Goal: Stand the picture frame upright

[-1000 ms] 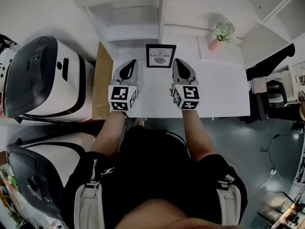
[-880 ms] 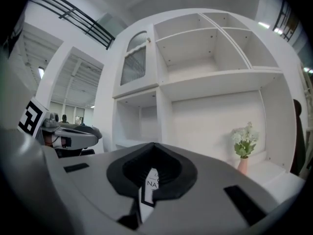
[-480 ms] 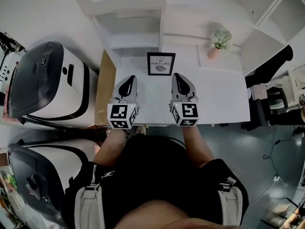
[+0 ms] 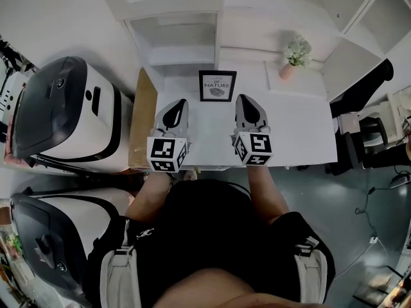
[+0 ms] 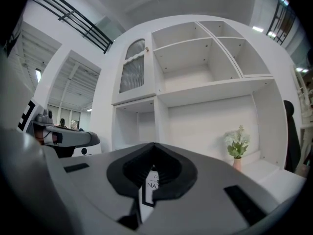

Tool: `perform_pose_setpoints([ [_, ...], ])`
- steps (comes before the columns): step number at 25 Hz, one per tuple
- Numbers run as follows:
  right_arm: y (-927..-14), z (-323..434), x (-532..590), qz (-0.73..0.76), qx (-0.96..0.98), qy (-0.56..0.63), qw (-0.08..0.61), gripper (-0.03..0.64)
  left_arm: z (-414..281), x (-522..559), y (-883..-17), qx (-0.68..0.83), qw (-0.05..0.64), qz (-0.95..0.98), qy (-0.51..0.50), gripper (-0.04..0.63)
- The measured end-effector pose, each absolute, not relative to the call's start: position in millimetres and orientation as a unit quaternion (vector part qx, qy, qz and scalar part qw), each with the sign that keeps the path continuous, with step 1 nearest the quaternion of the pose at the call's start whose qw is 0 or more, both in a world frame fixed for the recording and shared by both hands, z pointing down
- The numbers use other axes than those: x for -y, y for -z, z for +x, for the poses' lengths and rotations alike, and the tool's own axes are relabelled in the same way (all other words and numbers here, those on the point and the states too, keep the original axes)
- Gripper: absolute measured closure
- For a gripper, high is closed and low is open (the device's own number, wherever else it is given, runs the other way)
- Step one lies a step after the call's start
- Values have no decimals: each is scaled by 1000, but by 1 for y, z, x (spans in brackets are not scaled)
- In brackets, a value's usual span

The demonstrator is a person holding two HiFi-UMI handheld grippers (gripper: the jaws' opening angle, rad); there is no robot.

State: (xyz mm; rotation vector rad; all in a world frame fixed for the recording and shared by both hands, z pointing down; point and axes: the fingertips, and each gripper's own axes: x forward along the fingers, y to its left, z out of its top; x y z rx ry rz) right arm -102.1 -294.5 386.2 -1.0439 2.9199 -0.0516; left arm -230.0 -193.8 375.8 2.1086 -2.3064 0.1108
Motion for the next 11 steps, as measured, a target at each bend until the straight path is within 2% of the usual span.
perform_pose_setpoints([
  [11, -391, -102, 290, -336, -942, 9, 15, 615, -233, 190, -383, 741, 19, 670, -41, 578],
])
